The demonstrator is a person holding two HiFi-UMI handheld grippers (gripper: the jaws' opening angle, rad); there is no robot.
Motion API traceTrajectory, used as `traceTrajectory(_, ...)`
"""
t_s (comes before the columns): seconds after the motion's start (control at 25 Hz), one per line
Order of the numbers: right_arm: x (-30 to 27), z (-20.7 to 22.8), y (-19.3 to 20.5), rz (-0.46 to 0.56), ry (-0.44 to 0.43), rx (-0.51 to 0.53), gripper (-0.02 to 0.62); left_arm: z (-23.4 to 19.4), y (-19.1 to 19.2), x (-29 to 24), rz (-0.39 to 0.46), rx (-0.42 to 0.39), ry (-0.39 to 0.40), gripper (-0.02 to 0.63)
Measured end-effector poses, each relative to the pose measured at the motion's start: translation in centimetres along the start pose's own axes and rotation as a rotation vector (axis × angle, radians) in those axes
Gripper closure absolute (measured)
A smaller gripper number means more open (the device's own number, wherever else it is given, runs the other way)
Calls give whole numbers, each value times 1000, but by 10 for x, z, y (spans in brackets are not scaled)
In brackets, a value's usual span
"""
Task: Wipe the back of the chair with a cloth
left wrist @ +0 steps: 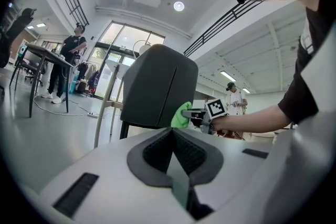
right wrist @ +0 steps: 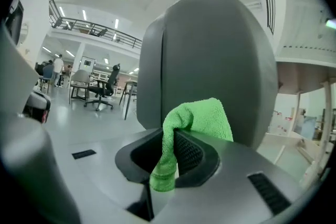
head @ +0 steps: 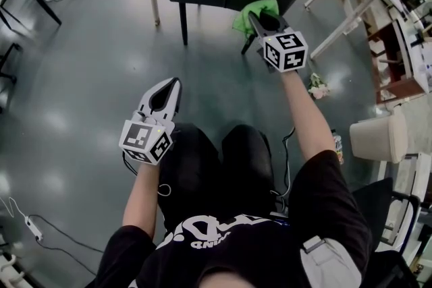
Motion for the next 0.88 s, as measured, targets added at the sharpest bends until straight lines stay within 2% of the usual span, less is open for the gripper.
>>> traceTrajectory(0.2,29,34,29,-57,94,-26,548,-1,-1,5,-1,-5,-9,607)
traceTrajectory(0.48,43,58,56,-119,166,-50,548,-4,1,8,2,3,-19,607)
traceTrajectory(0.64,34,59,63,-139,169,-56,548,-4,2,5,2,6,-16,607)
traceTrajectory(0.88,-3,48,47,-136,131,-26,548,-10,4,8,-4,12,-19,607)
Point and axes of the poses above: the fingertips, and each gripper's own axes: x backward along the fingers, z to its right, y out of its underside, the point moved 9 cm from there along x, backward along the fingers, and after that the axes turned 7 degrees about -z, right-handed, at the moved point
